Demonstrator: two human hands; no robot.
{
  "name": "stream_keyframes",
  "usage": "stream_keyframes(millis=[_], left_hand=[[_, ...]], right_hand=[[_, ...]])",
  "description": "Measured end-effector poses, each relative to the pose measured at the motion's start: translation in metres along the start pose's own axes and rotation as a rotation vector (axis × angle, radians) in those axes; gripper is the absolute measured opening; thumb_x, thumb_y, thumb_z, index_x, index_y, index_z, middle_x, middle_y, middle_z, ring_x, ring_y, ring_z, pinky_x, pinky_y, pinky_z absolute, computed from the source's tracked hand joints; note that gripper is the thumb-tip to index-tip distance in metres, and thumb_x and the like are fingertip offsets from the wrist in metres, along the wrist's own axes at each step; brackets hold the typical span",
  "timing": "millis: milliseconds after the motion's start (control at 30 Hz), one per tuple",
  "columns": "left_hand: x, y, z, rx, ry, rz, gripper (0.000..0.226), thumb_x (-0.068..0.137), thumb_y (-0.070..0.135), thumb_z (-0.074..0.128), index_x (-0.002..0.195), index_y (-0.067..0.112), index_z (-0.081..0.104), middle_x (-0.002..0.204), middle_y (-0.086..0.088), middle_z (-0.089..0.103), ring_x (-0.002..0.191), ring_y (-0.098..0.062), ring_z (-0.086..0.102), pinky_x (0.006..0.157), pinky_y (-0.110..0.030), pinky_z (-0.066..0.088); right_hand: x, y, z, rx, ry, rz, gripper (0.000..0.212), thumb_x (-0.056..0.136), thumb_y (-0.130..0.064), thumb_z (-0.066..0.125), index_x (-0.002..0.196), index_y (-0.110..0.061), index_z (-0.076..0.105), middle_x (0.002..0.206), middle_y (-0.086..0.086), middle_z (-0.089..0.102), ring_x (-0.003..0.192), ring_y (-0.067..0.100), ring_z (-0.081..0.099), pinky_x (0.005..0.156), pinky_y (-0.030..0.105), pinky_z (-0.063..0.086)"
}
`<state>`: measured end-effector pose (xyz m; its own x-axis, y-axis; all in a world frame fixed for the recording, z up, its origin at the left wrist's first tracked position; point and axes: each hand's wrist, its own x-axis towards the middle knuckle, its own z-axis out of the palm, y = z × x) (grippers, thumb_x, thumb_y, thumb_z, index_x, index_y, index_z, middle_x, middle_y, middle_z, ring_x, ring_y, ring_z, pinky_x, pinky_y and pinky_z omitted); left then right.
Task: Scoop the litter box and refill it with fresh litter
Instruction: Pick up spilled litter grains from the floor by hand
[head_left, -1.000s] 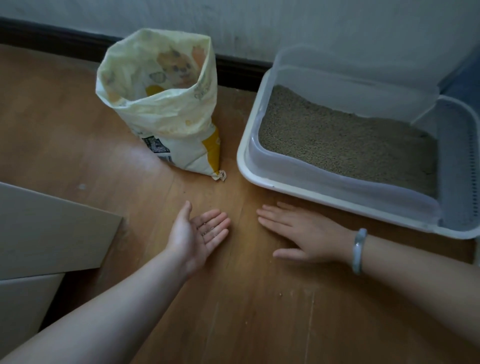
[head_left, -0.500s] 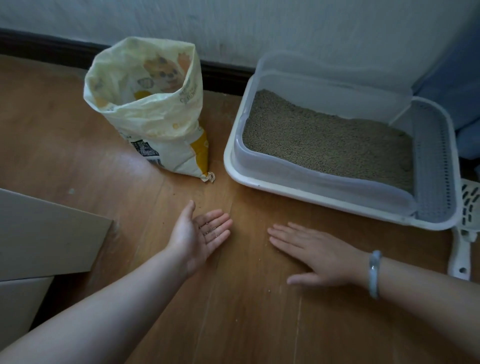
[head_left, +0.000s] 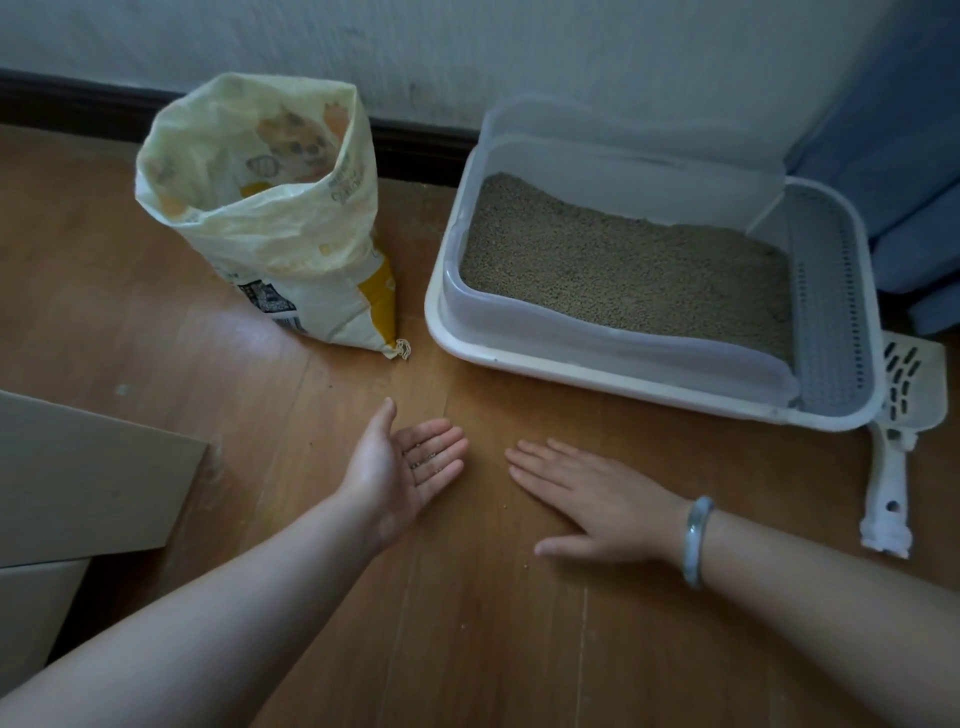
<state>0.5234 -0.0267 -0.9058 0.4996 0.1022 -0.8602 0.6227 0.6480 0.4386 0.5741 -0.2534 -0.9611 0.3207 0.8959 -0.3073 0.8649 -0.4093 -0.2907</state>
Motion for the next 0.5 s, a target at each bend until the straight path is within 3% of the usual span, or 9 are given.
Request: stream_keyframes(millis=[100, 300, 367, 500], left_hand=[[-0.002, -0.003, 0.006, 0.009, -0.030, 0.001, 0.062, 0.098, 0.054, 0.027, 0.105, 0.003, 0.061, 0.112, -0.015, 0.067, 0.102, -0.025, 0.065, 0.087, -0.034, 0.052], [-0.006, -0.008, 0.018, 0.060, -0.094, 0.014, 0.063, 0.097, 0.056, 0.027, 0.106, 0.004, 0.061, 0.108, -0.013, 0.068, 0.098, -0.022, 0.067, 0.078, -0.032, 0.054], [-0.008, -0.010, 0.020, 0.066, -0.109, 0.021, 0.063, 0.097, 0.056, 0.027, 0.106, 0.004, 0.061, 0.109, -0.013, 0.069, 0.098, -0.022, 0.068, 0.077, -0.032, 0.055], [-0.008, -0.010, 0.019, 0.048, -0.126, 0.023, 0.063, 0.097, 0.056, 0.027, 0.108, 0.003, 0.061, 0.111, -0.014, 0.068, 0.098, -0.022, 0.067, 0.078, -0.032, 0.054]], right_hand=[[-0.020, -0.016, -0.001, 0.085, 0.031, 0.149, 0.077, 0.092, -0.063, 0.025, 0.150, -0.018, 0.003, 0.155, -0.004, -0.009, 0.142, 0.007, -0.012, 0.117, 0.034, -0.007], [-0.022, -0.063, 0.026, 0.363, 0.320, 0.903, 0.079, 0.089, -0.063, 0.005, 0.149, -0.013, -0.005, 0.155, 0.001, -0.015, 0.142, 0.011, -0.017, 0.115, 0.029, -0.009], [-0.008, -0.084, 0.033, 0.411, 0.333, 0.988, 0.077, 0.091, -0.060, 0.005, 0.149, -0.009, -0.005, 0.157, 0.006, -0.013, 0.141, 0.013, -0.018, 0.115, 0.030, -0.011], [0.029, -0.113, 0.033, 0.476, 0.361, 0.931, 0.085, 0.079, -0.057, -0.007, 0.148, -0.008, -0.006, 0.157, 0.008, -0.014, 0.142, 0.015, -0.020, 0.115, 0.031, -0.012]])
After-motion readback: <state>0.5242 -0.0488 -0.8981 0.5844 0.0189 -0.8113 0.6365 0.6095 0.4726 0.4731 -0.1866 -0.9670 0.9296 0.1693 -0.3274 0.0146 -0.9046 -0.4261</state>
